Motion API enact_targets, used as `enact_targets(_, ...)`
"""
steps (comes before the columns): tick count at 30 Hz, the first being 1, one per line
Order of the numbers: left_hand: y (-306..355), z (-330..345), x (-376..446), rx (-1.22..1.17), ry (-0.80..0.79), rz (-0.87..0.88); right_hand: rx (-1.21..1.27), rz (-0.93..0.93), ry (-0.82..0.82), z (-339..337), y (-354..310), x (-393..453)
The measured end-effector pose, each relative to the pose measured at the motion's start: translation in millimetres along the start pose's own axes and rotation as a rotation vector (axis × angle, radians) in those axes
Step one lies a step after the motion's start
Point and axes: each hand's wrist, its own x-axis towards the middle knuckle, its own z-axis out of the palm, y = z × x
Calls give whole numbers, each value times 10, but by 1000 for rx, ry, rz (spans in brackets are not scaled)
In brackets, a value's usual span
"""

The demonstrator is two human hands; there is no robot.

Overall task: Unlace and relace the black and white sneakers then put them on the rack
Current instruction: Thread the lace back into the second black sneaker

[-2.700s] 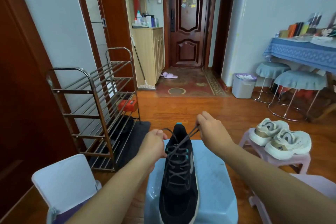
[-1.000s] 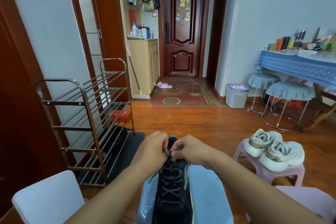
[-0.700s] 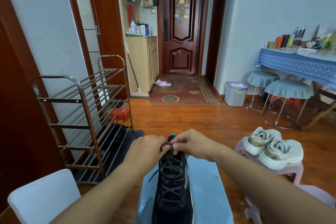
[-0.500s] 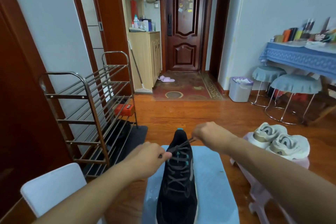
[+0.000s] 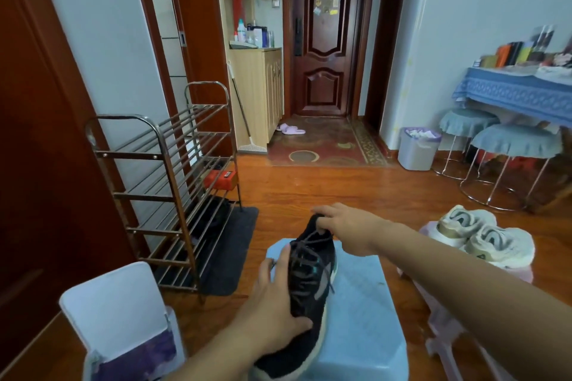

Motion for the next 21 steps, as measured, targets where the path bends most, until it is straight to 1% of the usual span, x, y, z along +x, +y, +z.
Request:
enact_targets(2, -289, -158, 26, 46, 5, -67, 30, -1, -23, 1, 45, -225)
enact_targets(3, -413, -262, 31, 104, 55, -106, 71, 6, -30, 17, 62, -367)
enact_targets(5, -533, -412, 3, 273, 224, -144, 187, 34, -49, 59, 35, -689)
enact_targets(6, -536, -422, -21, 319, 311, -123, 238, 47, -61, 97, -9, -831)
enact_targets(7, -482, -400, -42, 292, 374, -79, 290, 55, -51, 126, -76, -952)
enact_targets(8, -392, -344, -61, 220, 385, -18, 342, 65, -19, 163, -129, -1026)
enact_targets(9, -274, -260, -87, 93, 350, 35, 392, 73, 18, 186, -171, -1065)
enact_targets(10, -148, -160, -98, -47, 273, 61, 421, 80, 29, 188, -201, -1070)
enact_targets(12, 26, 61, -83, -270, 93, 70, 410, 86, -27, 194, -204, -1021)
enact_targets(13, 63, 153, -72, -316, 55, 68, 396, 97, -53, 200, -203, -990)
enact_targets(16, 93, 286, -87, -368, 115, 102, 413, 119, -81, 238, -311, -990)
enact_targets(17, 117, 301, -100, -396, 124, 118, 426, 117, -54, 283, -385, -1020)
enact_targets(19, 217, 330, -111, -427, 133, 129, 429, 160, 55, 388, -568, -1159)
enact_targets(21, 417, 368, -75, -427, 145, 162, 461, 260, 207, 553, -659, -1369)
